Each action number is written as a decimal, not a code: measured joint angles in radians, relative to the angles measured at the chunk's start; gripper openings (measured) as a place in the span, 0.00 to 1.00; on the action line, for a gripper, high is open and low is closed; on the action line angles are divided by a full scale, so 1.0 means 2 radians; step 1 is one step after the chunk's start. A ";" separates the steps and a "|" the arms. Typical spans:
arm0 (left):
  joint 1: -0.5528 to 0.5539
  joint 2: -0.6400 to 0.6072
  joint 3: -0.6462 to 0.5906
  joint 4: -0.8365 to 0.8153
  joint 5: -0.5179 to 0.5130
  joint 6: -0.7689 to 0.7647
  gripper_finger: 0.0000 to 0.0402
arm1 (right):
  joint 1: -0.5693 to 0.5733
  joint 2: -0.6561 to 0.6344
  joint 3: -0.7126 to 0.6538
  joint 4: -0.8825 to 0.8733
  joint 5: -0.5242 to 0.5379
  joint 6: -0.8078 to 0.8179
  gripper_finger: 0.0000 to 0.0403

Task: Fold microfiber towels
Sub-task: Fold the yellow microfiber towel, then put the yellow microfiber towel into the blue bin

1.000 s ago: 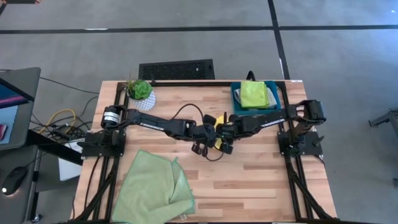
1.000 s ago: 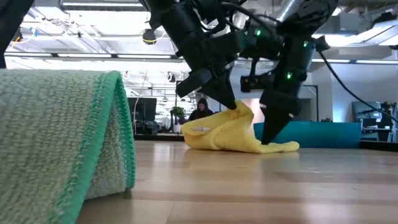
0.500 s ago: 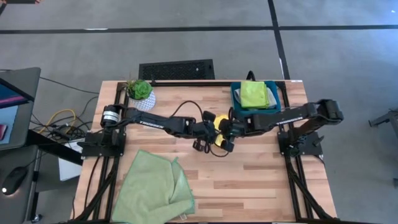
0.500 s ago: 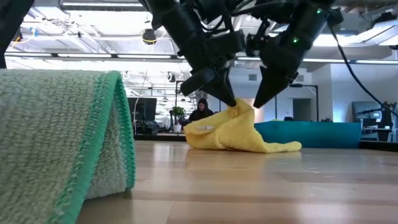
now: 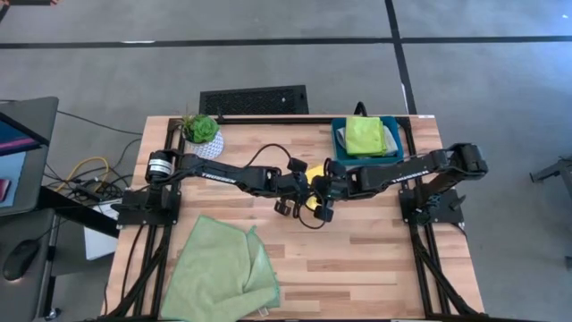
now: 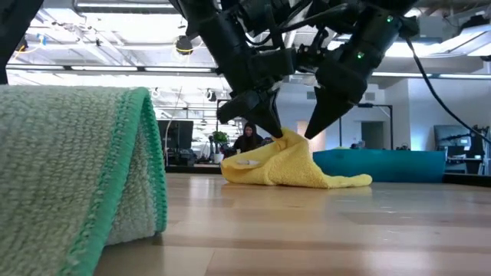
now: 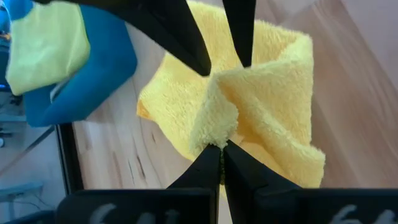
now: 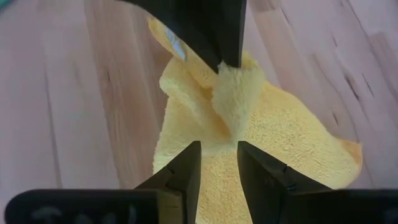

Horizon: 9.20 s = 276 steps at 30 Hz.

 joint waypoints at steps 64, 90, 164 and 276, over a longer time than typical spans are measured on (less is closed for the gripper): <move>-0.014 -0.014 0.003 0.003 0.057 0.012 0.05 | 0.004 0.011 0.001 0.012 -0.053 -0.156 0.01; -0.024 -0.079 0.001 -0.130 0.057 -0.131 0.35 | 0.004 -0.010 0.001 -0.012 -0.043 -0.152 0.02; -0.036 -0.122 0.001 -0.269 0.042 -0.237 0.35 | -0.090 0.030 0.034 -0.300 0.091 0.245 0.49; -0.036 -0.122 -0.081 -0.124 0.016 -0.250 0.35 | -0.037 0.011 -0.024 -0.106 -0.131 0.065 0.39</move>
